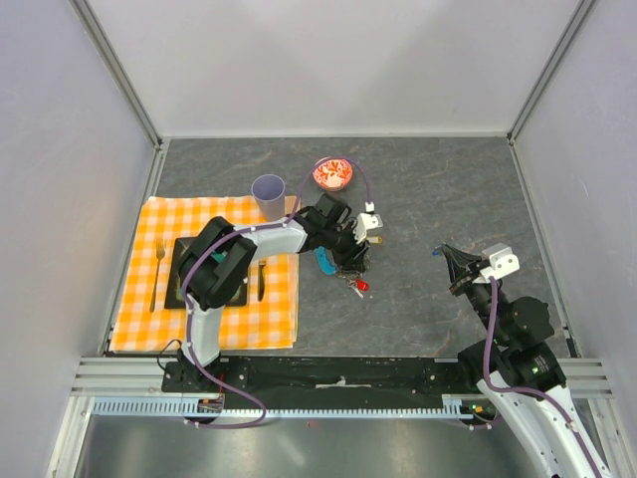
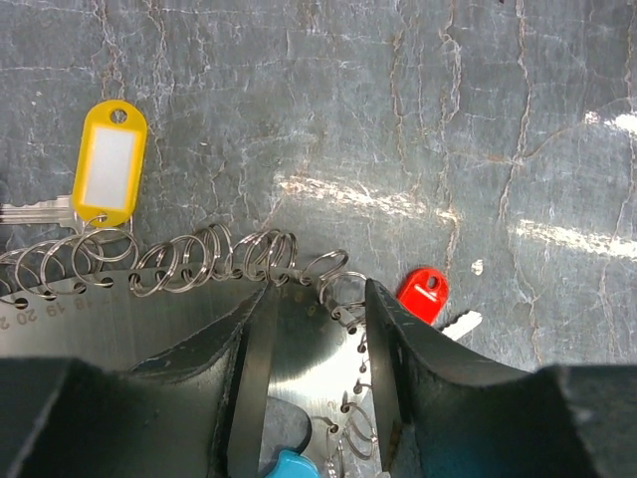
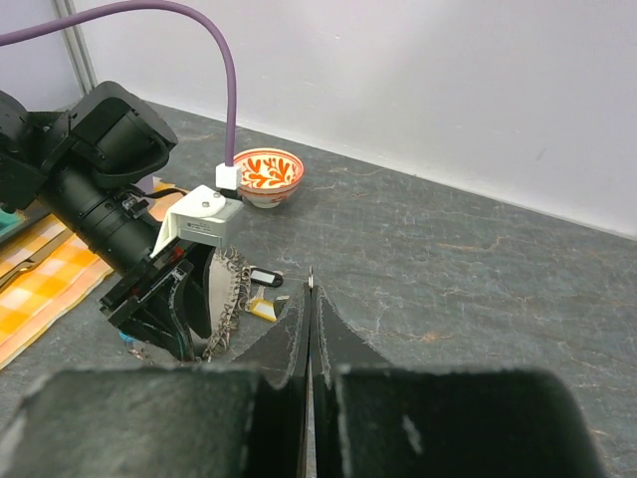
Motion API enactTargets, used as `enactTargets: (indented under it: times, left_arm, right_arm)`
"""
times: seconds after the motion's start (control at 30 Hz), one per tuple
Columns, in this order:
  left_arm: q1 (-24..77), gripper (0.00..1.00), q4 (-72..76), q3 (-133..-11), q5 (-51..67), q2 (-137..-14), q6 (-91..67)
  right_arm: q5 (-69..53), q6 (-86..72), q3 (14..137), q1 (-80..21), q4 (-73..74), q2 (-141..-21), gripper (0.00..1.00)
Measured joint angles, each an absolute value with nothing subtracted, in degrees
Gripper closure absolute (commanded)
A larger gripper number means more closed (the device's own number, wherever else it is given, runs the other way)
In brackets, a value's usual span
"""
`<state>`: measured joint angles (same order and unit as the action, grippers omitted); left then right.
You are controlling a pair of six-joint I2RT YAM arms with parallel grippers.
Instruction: Put the keys on the keyring
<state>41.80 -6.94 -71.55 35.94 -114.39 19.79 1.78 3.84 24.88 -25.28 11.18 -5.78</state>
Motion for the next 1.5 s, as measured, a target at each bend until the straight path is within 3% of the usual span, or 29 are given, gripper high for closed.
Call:
enactTargets:
  times: [0.6, 1.37, 1.5]
  left_arm:
    - [38.7, 0.63, -2.8, -71.6, 38.6, -114.7, 16.5]
    - [38.7, 0.64, -2.9, -73.9, 42.7, -119.3, 6.6]
    - [38.8, 0.59, -2.8, -73.9, 43.2, -119.3, 5.9]
  right_arm:
    - [1.8, 3.8, 24.9, -25.3, 11.2, -5.5, 1.00]
    - [1.8, 3.8, 24.8, -25.3, 11.2, -5.5, 1.00]
    - [1.8, 3.8, 24.8, -25.3, 11.1, -5.2, 1.00]
